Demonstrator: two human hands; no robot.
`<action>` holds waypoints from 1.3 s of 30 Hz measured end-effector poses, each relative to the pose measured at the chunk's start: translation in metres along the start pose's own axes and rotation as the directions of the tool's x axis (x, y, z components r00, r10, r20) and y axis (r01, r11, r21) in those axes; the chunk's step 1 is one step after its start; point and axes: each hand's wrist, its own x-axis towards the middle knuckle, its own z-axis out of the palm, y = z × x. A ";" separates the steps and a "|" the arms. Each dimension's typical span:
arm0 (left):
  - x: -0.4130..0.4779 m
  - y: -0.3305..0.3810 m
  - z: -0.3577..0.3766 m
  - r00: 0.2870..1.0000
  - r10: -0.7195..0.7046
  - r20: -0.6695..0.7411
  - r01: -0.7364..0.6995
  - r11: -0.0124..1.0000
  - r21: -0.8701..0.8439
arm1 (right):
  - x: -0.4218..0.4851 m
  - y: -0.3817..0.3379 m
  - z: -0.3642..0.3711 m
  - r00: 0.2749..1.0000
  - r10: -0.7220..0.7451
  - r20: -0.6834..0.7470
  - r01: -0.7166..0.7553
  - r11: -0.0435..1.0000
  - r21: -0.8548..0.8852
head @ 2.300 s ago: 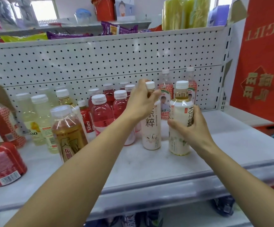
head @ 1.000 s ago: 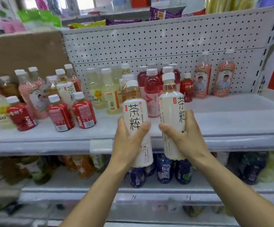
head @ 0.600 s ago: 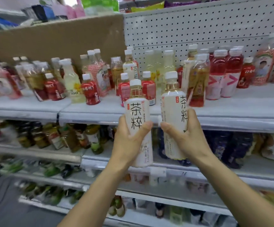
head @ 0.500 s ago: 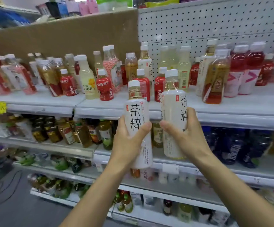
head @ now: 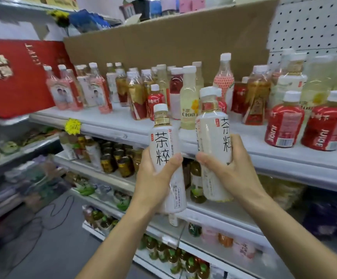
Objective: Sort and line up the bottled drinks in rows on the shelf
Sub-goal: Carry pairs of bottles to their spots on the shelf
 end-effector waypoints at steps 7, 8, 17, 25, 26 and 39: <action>0.100 -0.007 -0.078 0.999 0.010 -0.047 -0.008 0.999 0.040 | 0.090 -0.003 0.108 0.997 -0.057 0.047 0.053 0.994 0.097; 0.112 -0.008 -0.088 0.998 0.008 -0.060 -0.006 0.999 0.033 | 0.101 -0.004 0.121 0.997 -0.063 0.054 0.057 0.993 0.105; 0.210 -0.022 -0.178 0.992 0.056 -0.110 -0.055 0.998 0.013 | 0.176 -0.001 0.230 0.992 -0.070 0.103 0.058 0.992 0.114; 0.334 -0.041 -0.287 0.990 0.140 -0.033 -0.140 0.990 -0.025 | 0.229 -0.001 0.345 0.995 -0.069 -0.071 0.074 0.995 0.062; 0.350 -0.042 -0.301 0.989 0.144 -0.020 -0.144 0.989 -0.028 | 0.235 -0.002 0.361 0.992 -0.065 -0.111 0.072 0.995 0.067; 0.543 -0.081 -0.333 0.965 0.123 0.232 -0.129 0.992 0.011 | 0.281 -0.010 0.471 0.934 -0.049 -0.354 0.043 0.999 -0.025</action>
